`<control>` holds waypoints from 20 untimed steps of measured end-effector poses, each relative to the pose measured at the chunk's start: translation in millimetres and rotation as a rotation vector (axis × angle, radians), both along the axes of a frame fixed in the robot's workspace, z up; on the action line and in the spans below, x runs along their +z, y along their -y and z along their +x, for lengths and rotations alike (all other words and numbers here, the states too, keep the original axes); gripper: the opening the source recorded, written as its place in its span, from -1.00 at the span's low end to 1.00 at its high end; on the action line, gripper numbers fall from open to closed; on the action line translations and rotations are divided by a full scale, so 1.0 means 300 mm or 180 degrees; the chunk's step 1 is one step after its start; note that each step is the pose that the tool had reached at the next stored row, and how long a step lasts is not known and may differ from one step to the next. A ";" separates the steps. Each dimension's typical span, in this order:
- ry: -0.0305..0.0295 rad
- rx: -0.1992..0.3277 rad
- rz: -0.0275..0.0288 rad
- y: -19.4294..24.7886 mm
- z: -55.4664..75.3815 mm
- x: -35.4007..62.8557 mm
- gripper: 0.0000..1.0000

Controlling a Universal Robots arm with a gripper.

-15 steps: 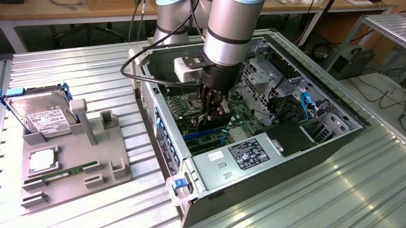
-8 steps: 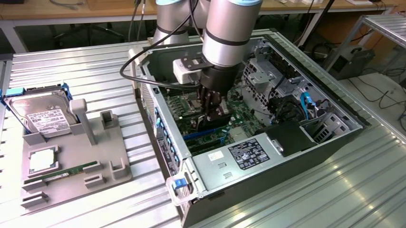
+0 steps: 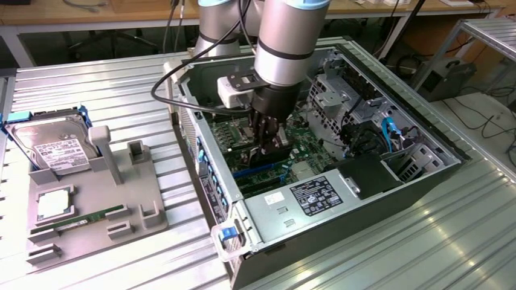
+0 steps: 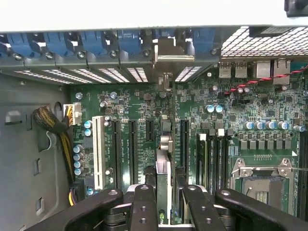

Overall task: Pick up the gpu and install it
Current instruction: 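Insert the gpu into the slot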

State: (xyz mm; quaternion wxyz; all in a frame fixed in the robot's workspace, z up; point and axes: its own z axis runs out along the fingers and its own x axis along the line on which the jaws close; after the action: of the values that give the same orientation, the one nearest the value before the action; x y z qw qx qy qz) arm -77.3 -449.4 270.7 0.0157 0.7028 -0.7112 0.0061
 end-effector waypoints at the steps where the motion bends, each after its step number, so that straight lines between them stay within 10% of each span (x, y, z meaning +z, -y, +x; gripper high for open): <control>1: 0.0000 0.0004 0.0000 0.000 -0.001 -0.002 -0.47; 20: 0.0000 0.0027 0.0006 -0.004 -0.011 -0.043 -0.47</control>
State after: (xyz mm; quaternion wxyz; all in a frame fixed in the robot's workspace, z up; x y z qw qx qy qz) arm -80.8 -448.2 257.8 0.0150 0.7058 -0.7082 0.0055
